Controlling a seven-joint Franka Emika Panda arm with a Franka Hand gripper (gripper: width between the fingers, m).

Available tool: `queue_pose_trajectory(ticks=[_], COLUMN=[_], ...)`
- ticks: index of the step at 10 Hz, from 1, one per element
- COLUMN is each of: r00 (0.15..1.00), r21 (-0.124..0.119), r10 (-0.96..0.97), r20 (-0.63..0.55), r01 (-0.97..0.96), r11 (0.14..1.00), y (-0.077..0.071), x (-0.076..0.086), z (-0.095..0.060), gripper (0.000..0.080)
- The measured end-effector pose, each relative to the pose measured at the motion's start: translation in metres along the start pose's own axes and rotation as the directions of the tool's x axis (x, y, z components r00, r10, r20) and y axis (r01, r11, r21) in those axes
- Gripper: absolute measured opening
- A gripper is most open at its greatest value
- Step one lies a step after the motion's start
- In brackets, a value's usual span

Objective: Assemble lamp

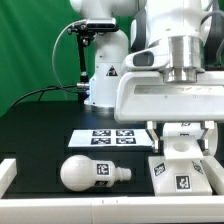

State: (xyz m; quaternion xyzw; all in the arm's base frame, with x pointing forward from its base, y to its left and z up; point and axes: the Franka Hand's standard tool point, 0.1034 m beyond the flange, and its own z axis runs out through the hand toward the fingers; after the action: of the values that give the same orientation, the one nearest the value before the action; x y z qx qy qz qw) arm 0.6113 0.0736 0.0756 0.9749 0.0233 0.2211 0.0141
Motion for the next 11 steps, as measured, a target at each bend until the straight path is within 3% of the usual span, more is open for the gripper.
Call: queue_pose_trajectory(ticks=[2,4,8,9,10,11], r00=[1.0,0.998,0.993,0.993,0.993,0.993], r21=[0.001,0.004,0.003,0.003,0.003,0.003], r10=[-0.002,-0.012,0.01,0.008,0.006,0.005], r20=[0.004,-0.061,-0.119,-0.118,-0.118,-0.118], r01=[0.002,0.012,-0.009,-0.007,-0.006,-0.005], r11=[1.0,1.0,1.0,1.0,1.0,1.0], y=[-0.007,-0.013,-0.022,-0.022,-0.022,-0.022], x=[-0.003,0.008,0.014,0.014,0.014,0.013], z=[0.014,0.021,0.022,0.022,0.022,0.022], gripper=[0.0531,0.0531,0.0531,0.0605,0.0605,0.067])
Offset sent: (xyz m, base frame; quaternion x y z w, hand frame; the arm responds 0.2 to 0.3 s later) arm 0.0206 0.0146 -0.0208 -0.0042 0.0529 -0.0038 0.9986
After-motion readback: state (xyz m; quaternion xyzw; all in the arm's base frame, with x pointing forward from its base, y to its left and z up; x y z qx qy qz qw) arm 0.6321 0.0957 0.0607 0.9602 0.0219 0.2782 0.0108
